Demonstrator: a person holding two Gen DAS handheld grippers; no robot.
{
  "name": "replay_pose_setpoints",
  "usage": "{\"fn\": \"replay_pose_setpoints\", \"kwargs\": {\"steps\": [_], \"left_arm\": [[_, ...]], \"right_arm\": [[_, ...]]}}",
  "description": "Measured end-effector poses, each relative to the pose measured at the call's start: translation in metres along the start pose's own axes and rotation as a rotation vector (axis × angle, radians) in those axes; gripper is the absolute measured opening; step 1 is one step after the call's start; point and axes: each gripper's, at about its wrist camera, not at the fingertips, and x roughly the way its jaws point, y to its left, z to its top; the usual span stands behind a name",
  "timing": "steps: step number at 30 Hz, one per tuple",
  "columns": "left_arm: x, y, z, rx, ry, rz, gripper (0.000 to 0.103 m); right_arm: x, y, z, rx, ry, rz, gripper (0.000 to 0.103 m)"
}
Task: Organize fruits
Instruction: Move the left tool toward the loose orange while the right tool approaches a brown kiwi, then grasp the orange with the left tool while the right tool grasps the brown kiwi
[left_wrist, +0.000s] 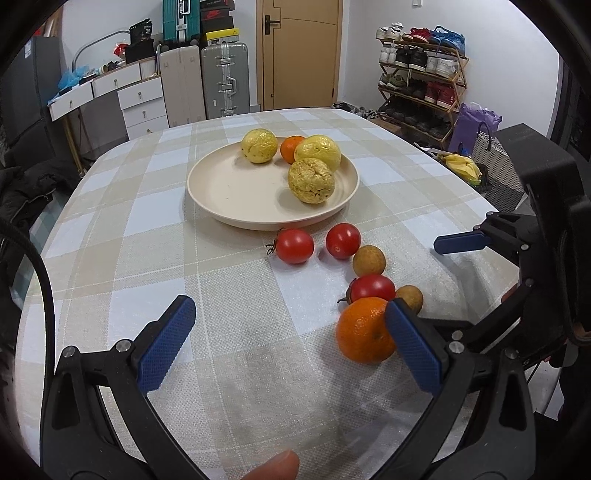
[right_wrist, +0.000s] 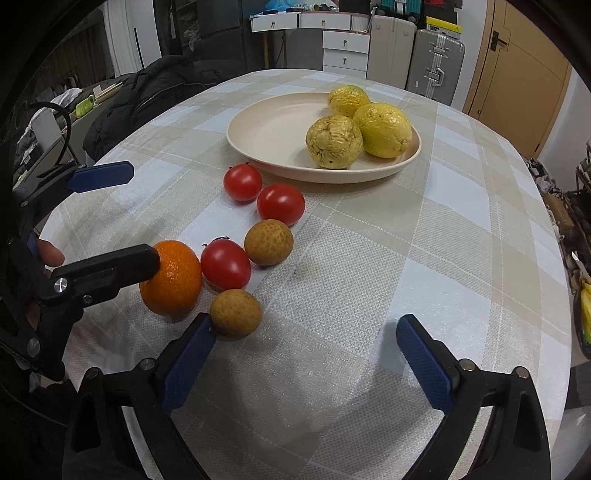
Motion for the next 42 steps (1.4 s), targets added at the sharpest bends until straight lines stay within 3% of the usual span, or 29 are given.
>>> {"fn": "replay_pose_setpoints", "kwargs": {"steps": [3,8,14,26,42], "left_arm": [[0.000,0.000,0.000,0.000,0.000,0.000,0.102],[0.000,0.000,0.000,0.001,0.000,0.000,0.102],[0.001,0.000,0.000,0.002,0.001,0.002,0.102],[0.001,0.000,0.000,0.003,-0.002,-0.001,0.102],[-0.001,-0.013,-0.003,0.041,0.007,-0.060,0.102]], "right_arm": [[-0.003,0.000,0.000,-0.004,-0.009,0.008,0.082],[-0.005,0.000,0.001,-0.007,-0.019,0.045,0.074],[-0.008,0.007,0.001,-0.024,-0.035,0.080,0.055],[-0.010,0.014,0.000,-0.054,-0.045,0.112,0.028],[-0.022,-0.001,0.007,-0.009,-0.098,0.090,0.027]]}}
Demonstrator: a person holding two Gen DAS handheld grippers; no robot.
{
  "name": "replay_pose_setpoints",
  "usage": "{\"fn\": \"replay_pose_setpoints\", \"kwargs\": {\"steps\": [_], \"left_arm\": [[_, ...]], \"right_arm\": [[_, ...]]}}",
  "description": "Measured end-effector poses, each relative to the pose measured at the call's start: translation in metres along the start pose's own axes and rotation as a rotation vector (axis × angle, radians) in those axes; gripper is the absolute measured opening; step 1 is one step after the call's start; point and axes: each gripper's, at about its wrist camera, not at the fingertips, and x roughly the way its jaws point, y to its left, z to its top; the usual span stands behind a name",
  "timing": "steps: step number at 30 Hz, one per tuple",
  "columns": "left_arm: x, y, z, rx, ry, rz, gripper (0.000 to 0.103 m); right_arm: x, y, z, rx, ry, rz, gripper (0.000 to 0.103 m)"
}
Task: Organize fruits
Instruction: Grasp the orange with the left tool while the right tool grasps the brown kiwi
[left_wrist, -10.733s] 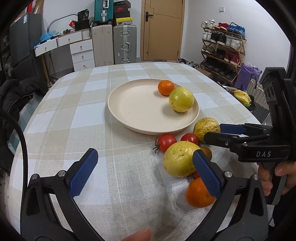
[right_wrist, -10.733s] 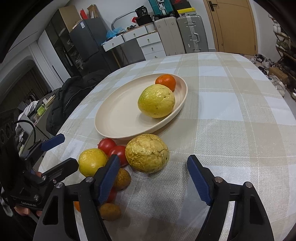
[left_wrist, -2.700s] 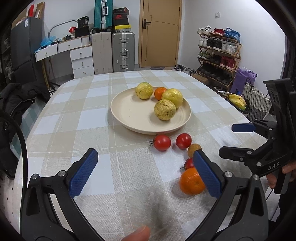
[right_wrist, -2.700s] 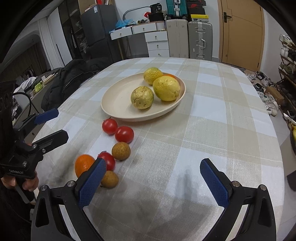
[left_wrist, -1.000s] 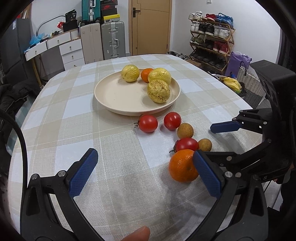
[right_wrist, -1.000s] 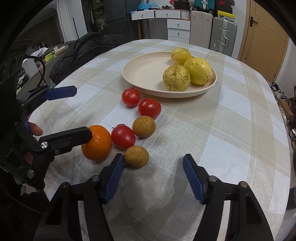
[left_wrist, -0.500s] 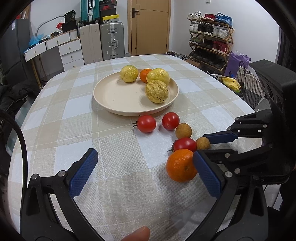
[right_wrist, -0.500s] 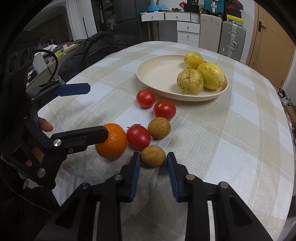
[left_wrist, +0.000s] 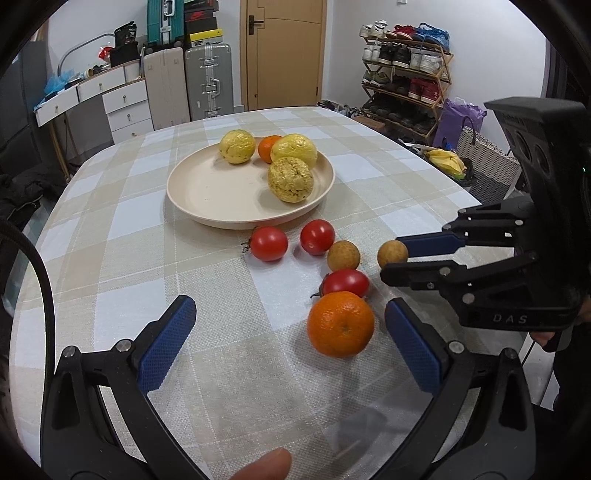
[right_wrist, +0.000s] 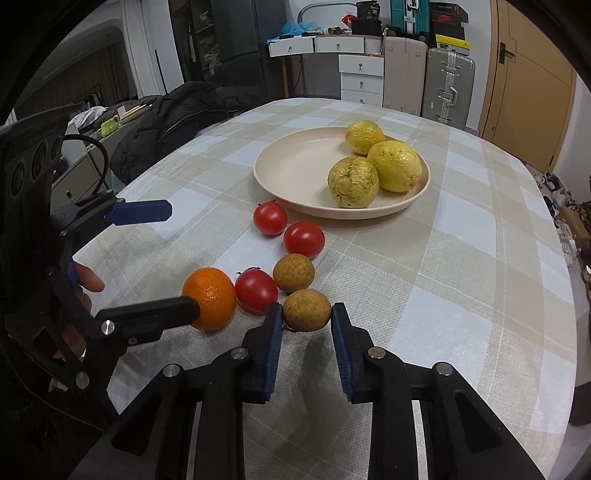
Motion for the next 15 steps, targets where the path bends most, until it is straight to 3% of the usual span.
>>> {"fn": "replay_pose_setpoints", "kwargs": {"steps": [4,11,15], "left_arm": [[0.004,-0.003,-0.002,0.011,0.026,-0.033,0.097],[0.012,-0.010,-0.007,0.034,0.078,-0.099,0.073],[0.016,-0.014,-0.010,0.052,0.096,-0.121,0.066]], "right_arm": [[-0.001,0.001,0.000,-0.003,-0.003,0.002,0.027],[-0.001,0.001,0.000,-0.003,-0.003,0.002,0.027],[-0.001,0.000,0.000,-0.003,-0.006,0.003,0.027]]}}
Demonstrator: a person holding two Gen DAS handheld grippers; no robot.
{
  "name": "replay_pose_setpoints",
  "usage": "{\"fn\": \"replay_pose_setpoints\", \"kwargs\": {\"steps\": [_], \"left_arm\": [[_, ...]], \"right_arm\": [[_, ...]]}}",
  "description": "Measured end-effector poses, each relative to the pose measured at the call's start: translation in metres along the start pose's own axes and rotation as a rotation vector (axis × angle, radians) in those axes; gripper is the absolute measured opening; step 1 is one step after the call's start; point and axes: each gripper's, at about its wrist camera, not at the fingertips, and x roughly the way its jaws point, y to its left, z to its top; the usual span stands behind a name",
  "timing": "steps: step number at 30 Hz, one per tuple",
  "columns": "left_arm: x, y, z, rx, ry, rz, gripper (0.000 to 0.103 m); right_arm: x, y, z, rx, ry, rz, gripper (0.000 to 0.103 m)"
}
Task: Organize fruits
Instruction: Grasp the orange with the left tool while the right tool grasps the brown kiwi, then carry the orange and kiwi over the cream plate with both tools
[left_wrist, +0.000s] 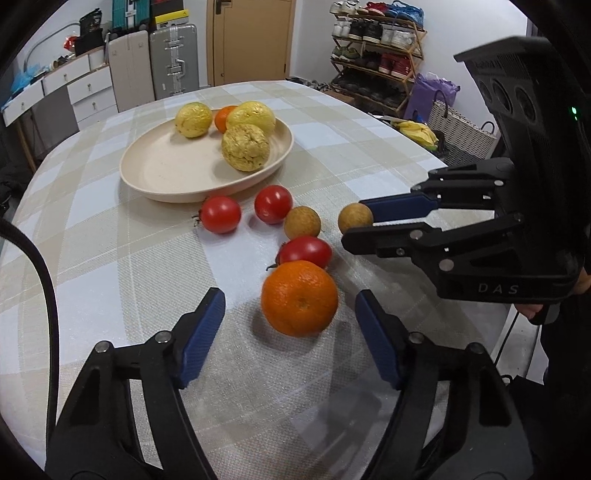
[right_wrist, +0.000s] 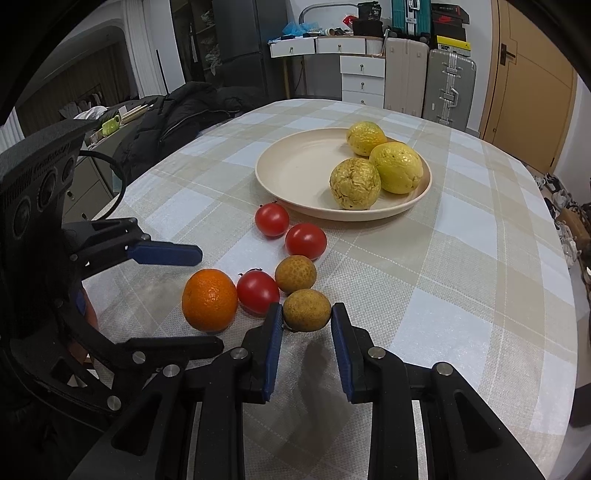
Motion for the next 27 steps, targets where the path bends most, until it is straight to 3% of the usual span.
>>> {"fn": "replay_pose_setpoints", "kwargs": {"steps": [7,17,27], "left_arm": [[0.001,-0.003,-0.002,0.020,0.010,-0.025,0.039],[-0.002,0.000,-0.001,0.008,-0.006,-0.039,0.038],[-0.021,0.015,0.007,-0.051,-0.102,-0.005,0.038]], "right_arm": [[0.000,0.000,0.000,0.001,-0.003,0.000,0.027],[-0.002,0.001,0.000,-0.004,-0.013,0.003,0.027],[-0.012,0.000,0.004,0.011,-0.069,-0.005,0.027]]}}
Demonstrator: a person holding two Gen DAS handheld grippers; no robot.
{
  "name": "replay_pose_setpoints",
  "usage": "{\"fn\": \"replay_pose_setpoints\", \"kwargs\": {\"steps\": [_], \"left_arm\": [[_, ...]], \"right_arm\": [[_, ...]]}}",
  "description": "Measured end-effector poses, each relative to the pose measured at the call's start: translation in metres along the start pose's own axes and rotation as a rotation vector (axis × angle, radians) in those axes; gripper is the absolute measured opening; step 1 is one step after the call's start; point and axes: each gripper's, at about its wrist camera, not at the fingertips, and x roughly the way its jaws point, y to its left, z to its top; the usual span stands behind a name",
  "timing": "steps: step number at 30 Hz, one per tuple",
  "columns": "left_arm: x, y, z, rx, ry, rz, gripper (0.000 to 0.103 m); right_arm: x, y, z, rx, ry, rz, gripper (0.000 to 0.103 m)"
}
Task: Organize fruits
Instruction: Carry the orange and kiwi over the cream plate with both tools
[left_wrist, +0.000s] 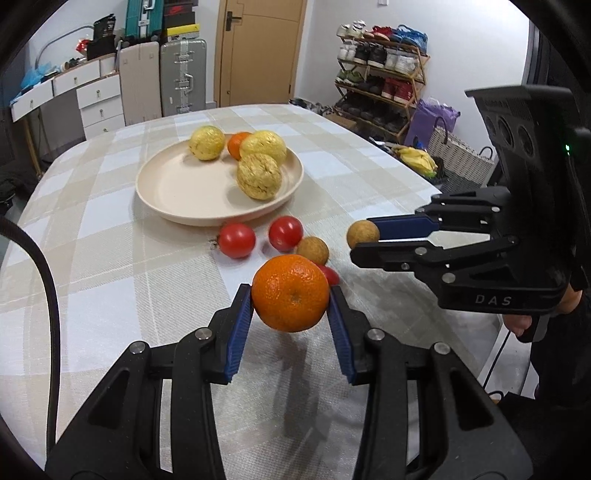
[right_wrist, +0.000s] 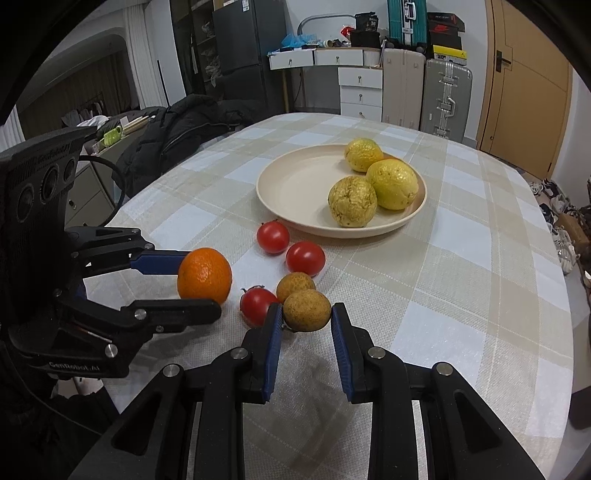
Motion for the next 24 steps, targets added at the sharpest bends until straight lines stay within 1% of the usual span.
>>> {"fn": "replay_pose_setpoints", "kwargs": {"steps": [5,10,16,24], "left_arm": [[-0.010,0.011,0.005,-0.031,-0.045,0.023,0.038],[-0.017,0.020,0.007,-0.064,-0.073,0.043,0.038],[-0.024,0.029,0.011,-0.075,-0.104,0.075,0.038],[-0.026,0.042,0.020,-0.101,-0.134,0.103,0.038]], "right_arm": [[-0.008,-0.003,0.004,0.021,-0.043,-0.008,0.027],[-0.015,-0.007,0.008,0.059,-0.095,-0.004,0.027],[-0.021,-0.006,0.012,0.077,-0.146,0.002,0.027],[-0.021,-0.002,0.018,0.084,-0.186,0.004,0.027]]}}
